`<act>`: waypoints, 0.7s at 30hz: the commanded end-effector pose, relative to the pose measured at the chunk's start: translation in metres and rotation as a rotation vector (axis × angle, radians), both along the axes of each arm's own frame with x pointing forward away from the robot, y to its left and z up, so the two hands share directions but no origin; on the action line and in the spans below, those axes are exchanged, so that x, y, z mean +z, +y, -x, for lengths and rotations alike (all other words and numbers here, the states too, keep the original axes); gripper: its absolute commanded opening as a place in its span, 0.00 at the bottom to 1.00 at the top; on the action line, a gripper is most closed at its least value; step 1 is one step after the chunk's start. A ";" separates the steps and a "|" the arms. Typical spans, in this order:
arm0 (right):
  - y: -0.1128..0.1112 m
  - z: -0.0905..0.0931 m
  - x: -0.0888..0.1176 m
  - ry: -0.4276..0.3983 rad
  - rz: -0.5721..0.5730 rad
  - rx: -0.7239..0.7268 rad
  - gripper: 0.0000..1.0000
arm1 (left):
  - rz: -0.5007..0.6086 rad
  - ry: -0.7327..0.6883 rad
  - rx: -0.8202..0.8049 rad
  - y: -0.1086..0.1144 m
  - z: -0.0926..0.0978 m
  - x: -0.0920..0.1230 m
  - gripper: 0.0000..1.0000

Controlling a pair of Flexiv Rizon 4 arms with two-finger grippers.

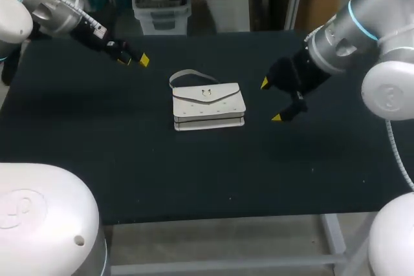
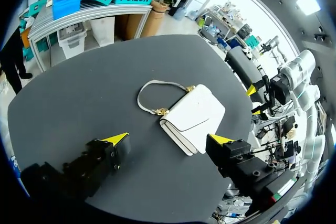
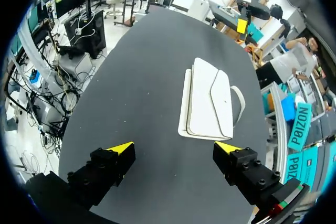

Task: Pick up the bag, open it, inspect its contents, close it, and place it on the opposite side

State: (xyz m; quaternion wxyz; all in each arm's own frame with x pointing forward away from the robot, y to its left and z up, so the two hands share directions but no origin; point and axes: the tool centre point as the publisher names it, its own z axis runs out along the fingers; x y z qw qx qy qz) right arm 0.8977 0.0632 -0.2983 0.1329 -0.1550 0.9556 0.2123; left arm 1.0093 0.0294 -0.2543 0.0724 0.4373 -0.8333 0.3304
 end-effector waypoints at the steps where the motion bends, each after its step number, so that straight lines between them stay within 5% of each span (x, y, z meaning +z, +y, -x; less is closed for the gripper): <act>1: 0.016 -0.005 -0.013 -0.017 0.033 -0.017 1.00 | -0.079 -0.080 0.005 -0.001 -0.008 -0.010 1.00; 12: 0.037 -0.005 -0.024 -0.079 0.095 -0.056 1.00 | -0.142 -0.280 -0.245 -0.018 -0.003 -0.020 1.00; 21: 0.040 -0.003 -0.028 -0.106 0.087 -0.098 1.00 | -0.157 -0.268 -0.316 -0.032 0.000 -0.021 1.00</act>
